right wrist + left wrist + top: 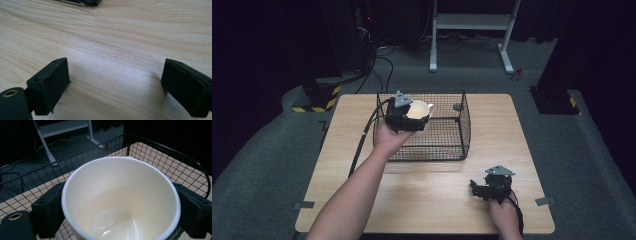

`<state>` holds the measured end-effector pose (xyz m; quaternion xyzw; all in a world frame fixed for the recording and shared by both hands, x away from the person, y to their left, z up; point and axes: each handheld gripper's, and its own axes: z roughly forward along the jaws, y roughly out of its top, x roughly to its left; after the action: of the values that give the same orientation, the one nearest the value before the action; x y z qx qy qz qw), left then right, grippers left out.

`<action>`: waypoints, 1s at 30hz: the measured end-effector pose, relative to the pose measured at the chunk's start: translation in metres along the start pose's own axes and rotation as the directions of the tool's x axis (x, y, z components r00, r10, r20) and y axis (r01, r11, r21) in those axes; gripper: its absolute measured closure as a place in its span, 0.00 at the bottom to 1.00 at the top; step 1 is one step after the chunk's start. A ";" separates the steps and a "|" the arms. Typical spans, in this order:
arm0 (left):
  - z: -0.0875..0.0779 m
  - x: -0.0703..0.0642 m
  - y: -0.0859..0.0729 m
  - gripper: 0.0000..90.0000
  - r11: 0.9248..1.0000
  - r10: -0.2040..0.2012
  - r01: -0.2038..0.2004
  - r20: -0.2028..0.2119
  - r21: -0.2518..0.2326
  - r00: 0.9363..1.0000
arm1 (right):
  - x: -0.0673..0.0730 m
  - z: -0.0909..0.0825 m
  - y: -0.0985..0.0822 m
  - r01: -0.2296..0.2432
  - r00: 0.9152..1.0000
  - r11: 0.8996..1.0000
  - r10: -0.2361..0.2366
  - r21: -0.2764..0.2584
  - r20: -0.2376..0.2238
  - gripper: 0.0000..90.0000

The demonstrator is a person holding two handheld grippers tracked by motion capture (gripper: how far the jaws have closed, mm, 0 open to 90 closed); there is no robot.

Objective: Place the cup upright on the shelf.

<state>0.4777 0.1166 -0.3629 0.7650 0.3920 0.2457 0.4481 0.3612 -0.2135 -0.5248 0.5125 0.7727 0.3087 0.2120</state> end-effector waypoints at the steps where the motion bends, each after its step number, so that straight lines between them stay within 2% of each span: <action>1: 0.003 0.000 0.000 0.12 1.000 0.000 0.000 0.000 0.007 1.000 | 0.000 0.000 0.000 0.000 1.000 1.000 0.000 0.000 0.001 0.09; 16: 0.025 0.003 0.006 0.12 0.999 0.005 -0.004 -0.016 0.053 1.000 | 0.000 0.000 0.000 0.007 1.000 1.000 -0.007 -0.002 -0.001 0.09; 24: 0.040 0.008 0.003 0.12 0.995 -0.012 0.014 -0.019 0.099 1.000 | 0.001 0.000 0.000 0.001 1.000 1.000 -0.001 0.002 -0.005 0.09; 30: 0.052 0.013 0.000 0.12 0.989 -0.029 0.033 -0.031 0.147 0.999 | 0.001 0.000 0.000 0.005 1.000 1.000 -0.005 0.003 -0.005 0.09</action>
<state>0.5226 0.1016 -0.3870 0.7862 0.4274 0.2200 0.3884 0.3607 -0.2128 -0.5248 0.5102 0.7749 0.3085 0.2099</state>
